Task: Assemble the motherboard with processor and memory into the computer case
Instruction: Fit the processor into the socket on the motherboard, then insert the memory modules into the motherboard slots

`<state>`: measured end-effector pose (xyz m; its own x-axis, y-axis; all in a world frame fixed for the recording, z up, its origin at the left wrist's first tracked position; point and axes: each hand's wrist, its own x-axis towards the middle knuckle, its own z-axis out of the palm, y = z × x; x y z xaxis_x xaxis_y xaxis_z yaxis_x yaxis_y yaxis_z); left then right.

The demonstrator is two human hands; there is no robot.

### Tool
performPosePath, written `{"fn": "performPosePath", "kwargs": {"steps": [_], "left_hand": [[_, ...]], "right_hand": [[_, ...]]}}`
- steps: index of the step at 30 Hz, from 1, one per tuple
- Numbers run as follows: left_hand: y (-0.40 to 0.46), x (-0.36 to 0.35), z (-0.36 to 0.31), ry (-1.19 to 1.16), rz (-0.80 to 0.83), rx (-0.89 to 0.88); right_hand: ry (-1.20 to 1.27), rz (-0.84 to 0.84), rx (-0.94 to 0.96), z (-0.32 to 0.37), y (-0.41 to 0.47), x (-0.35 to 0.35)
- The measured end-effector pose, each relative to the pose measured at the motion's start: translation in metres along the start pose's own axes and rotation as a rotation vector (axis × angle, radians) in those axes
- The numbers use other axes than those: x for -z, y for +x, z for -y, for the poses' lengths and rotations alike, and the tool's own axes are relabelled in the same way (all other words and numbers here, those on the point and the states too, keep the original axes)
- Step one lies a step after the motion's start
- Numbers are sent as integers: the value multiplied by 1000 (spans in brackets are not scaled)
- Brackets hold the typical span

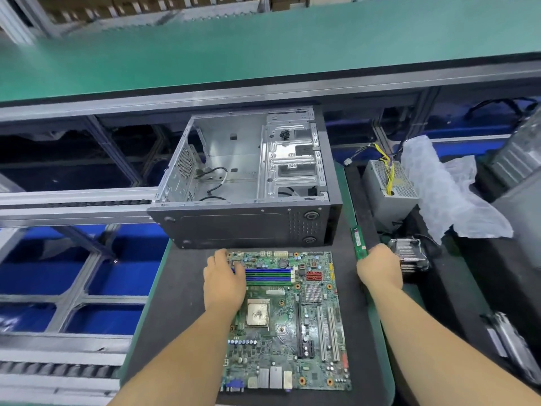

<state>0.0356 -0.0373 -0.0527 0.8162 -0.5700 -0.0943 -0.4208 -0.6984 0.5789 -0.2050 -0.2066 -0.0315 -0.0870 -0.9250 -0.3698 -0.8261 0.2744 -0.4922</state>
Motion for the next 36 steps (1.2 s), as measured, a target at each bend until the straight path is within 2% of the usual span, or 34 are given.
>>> {"fn": "performPosePath", "kwargs": {"steps": [5, 8, 13, 17, 21, 25, 30, 33, 36], "left_hand": [[5, -3, -1, -34, 19, 52], [8, 0, 4, -46, 50, 50], [14, 5, 12, -118, 103, 62], [20, 7, 12, -219, 73, 155], [27, 9, 17, -298, 84, 206], [32, 11, 20, -381, 103, 228], [38, 15, 28, -463, 141, 236], [42, 19, 33, -512, 178, 261], [45, 20, 38, -532, 225, 242]], "right_hand": [[46, 47, -11, 4, 0, -2], [60, 17, -8, 5, -5, -7], [139, -185, -4, 2, -18, -11], [367, -313, -34, -3, -33, -14], [482, -378, 170, -12, -57, -24], [417, -339, 270, -22, -79, -37], [226, -144, 446, -10, -100, -55], [65, -74, 655, 20, -107, -60], [-191, -98, 863, 47, -106, -65]]}}
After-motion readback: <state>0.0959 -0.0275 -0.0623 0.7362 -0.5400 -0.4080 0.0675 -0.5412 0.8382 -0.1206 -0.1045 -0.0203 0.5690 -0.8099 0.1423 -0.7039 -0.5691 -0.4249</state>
